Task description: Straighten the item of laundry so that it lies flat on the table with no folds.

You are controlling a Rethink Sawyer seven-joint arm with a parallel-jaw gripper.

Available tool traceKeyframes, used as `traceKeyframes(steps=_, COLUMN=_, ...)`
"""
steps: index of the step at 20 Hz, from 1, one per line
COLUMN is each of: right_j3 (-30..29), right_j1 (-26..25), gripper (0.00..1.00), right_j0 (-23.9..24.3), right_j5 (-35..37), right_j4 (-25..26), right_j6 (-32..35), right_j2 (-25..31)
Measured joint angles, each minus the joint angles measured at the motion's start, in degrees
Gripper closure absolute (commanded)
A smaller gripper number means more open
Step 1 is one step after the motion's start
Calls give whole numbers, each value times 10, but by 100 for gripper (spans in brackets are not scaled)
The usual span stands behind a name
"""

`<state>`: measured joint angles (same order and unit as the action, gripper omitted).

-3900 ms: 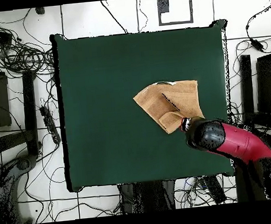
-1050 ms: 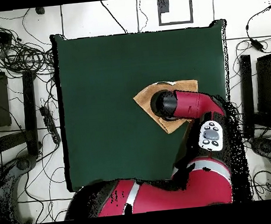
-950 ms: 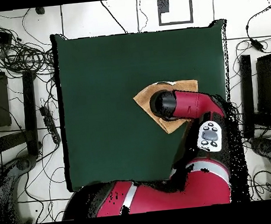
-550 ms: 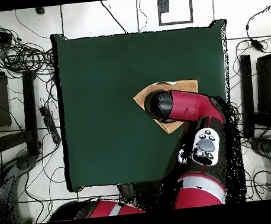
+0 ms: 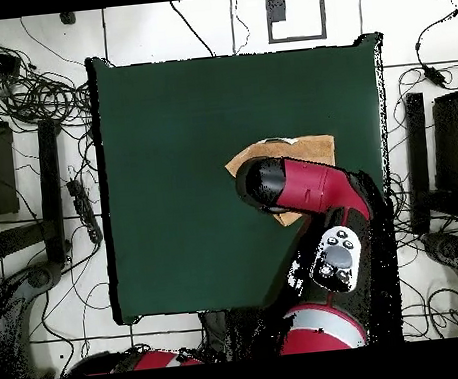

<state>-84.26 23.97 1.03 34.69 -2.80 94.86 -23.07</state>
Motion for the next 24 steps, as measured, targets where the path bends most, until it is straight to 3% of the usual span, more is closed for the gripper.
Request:
traceKeyframes(steps=9, right_j3=-19, right_j1=-35, gripper=0, right_j0=0, right_j5=0, right_j4=-28, right_j6=41, right_j2=-1)
traceKeyframes(steps=17, right_j3=-19, right_j1=-97, gripper=0, right_j0=1, right_j5=-12, right_j4=-39, right_j6=75, right_j2=-2)
traceKeyframes(steps=24, right_j3=-16, right_j1=-107, gripper=0, right_j0=-3, right_j5=-14, right_j4=-57, right_j6=83, right_j2=-16)
